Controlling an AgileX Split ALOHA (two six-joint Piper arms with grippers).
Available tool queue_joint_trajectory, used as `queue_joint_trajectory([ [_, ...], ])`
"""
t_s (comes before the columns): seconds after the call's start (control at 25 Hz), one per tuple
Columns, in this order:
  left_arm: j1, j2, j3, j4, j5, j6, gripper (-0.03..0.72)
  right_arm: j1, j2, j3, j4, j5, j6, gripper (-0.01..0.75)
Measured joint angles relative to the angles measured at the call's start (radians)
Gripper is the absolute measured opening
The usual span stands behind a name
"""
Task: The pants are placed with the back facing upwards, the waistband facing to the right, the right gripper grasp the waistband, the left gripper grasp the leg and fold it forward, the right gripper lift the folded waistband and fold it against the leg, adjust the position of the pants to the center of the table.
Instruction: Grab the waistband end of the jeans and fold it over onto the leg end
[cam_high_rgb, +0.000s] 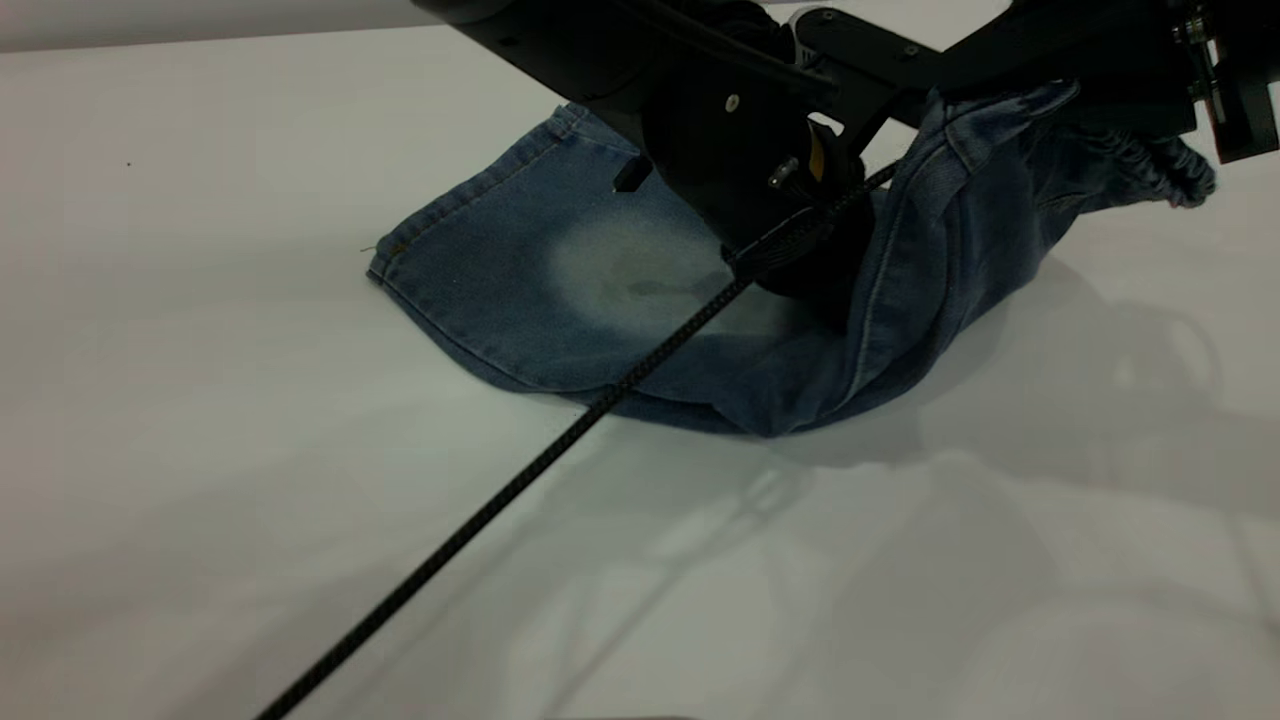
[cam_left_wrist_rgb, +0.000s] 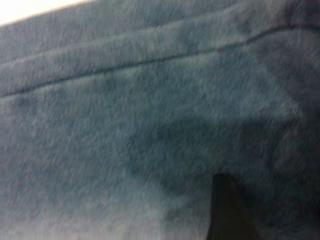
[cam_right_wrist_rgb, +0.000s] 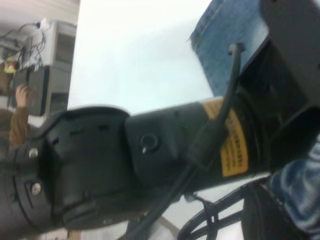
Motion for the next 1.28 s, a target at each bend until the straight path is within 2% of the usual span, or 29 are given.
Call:
queue_joint_trajectory([
  [0.2, 0.006, -0.015, -0.001, 0.008, 0.097, 0.022, 0.379, 0.001, -0.001, 0.0, 0.004, 0.033, -0.023, 0.044],
  [0.52, 0.013, -0.021, -0.001, 0.012, 0.104, 0.031, 0.379, 0.002, -0.001, -0.001, 0.033, 0.112, -0.105, 0.044],
  [0.92, 0.096, -0.015, -0.001, 0.015, 0.132, 0.038, 0.352, -0.031, -0.022, -0.005, 0.065, 0.169, -0.129, 0.042],
  [1.28, 0.028, -0.002, -0.004, 0.015, 0.088, 0.036, 0.347, -0.034, -0.064, -0.04, 0.041, 0.168, -0.131, 0.041],
])
